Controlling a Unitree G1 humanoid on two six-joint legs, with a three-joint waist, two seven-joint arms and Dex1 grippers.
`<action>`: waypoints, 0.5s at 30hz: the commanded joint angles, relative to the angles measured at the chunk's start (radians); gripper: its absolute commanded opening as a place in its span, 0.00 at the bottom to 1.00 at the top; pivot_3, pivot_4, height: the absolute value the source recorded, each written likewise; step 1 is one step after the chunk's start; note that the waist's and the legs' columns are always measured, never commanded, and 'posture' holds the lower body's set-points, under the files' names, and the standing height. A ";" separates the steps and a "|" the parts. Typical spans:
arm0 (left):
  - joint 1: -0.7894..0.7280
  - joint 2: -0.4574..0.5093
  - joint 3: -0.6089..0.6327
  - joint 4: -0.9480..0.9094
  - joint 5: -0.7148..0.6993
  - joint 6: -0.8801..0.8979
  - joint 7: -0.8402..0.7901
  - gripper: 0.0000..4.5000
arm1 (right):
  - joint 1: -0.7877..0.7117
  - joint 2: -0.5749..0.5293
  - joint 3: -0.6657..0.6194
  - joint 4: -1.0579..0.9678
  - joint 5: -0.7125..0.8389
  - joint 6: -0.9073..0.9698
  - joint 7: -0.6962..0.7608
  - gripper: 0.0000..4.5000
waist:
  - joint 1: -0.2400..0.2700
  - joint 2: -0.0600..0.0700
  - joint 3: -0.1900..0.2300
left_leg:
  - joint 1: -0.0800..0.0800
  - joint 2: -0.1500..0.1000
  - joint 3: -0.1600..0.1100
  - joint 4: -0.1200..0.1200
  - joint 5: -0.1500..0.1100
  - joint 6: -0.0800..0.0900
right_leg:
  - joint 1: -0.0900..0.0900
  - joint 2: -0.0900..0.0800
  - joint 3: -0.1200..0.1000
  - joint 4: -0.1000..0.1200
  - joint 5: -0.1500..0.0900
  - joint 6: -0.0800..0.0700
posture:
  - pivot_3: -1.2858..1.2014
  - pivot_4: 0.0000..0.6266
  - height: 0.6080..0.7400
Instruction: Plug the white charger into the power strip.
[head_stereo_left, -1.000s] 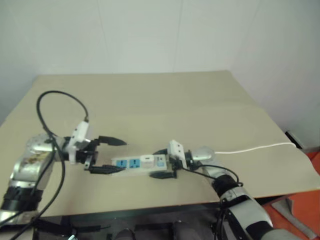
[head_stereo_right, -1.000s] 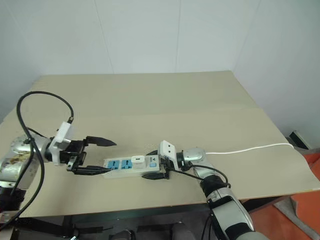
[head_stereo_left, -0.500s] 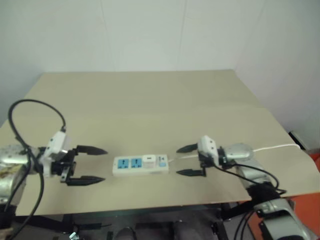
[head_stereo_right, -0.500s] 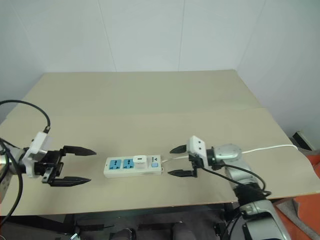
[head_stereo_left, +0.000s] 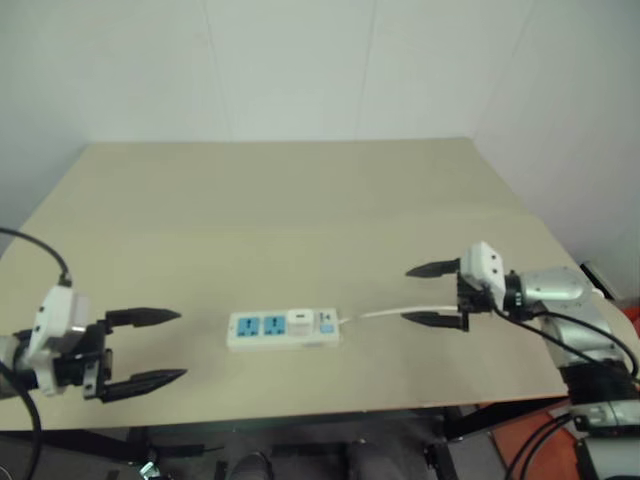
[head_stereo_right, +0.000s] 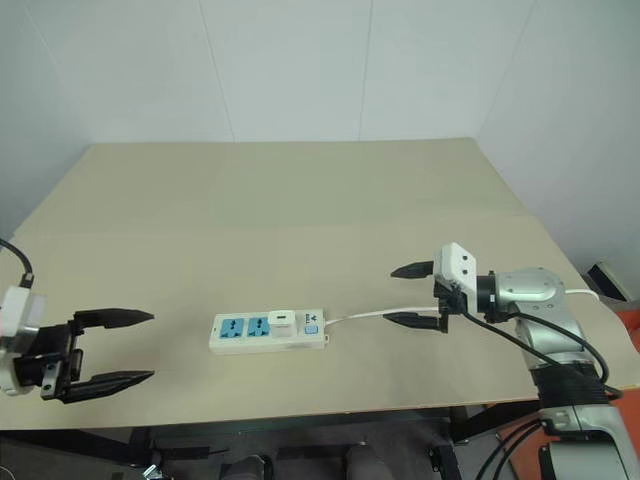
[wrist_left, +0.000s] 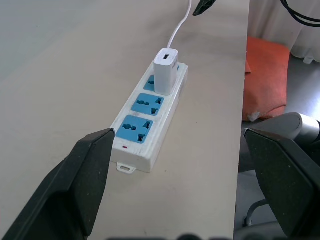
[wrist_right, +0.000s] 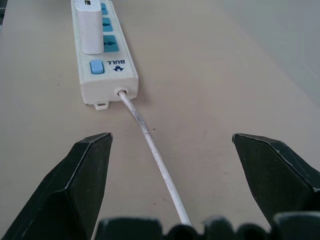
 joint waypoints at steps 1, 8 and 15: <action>0.004 -0.005 0.043 -0.038 -0.031 0.002 0.024 1.00 | 0.003 -0.016 -0.029 -0.046 0.030 0.007 -0.001 1.00 | 0.000 0.000 0.000 | 0.000 0.000 0.000 0.000 0.000 0.000 | 0.000 0.000 0.000 0.000 0.000 0.000 | 0.52 0.24 1.00; 0.007 -0.006 0.033 -0.046 -0.042 0.001 0.038 1.00 | 0.017 -0.015 -0.033 -0.065 0.033 0.011 -0.007 1.00 | 0.002 0.000 0.000 | 0.000 0.000 0.001 0.000 0.000 0.000 | 0.000 0.000 0.000 0.000 0.000 0.000 | 0.52 0.24 1.00; -0.002 0.000 0.015 -0.044 -0.043 0.000 0.045 1.00 | 0.024 -0.017 -0.034 -0.076 0.035 0.013 -0.011 1.00 | 0.003 0.000 0.000 | 0.000 0.000 0.001 0.000 0.000 0.000 | 0.000 0.000 0.000 0.000 0.000 0.000 | 0.52 0.24 1.00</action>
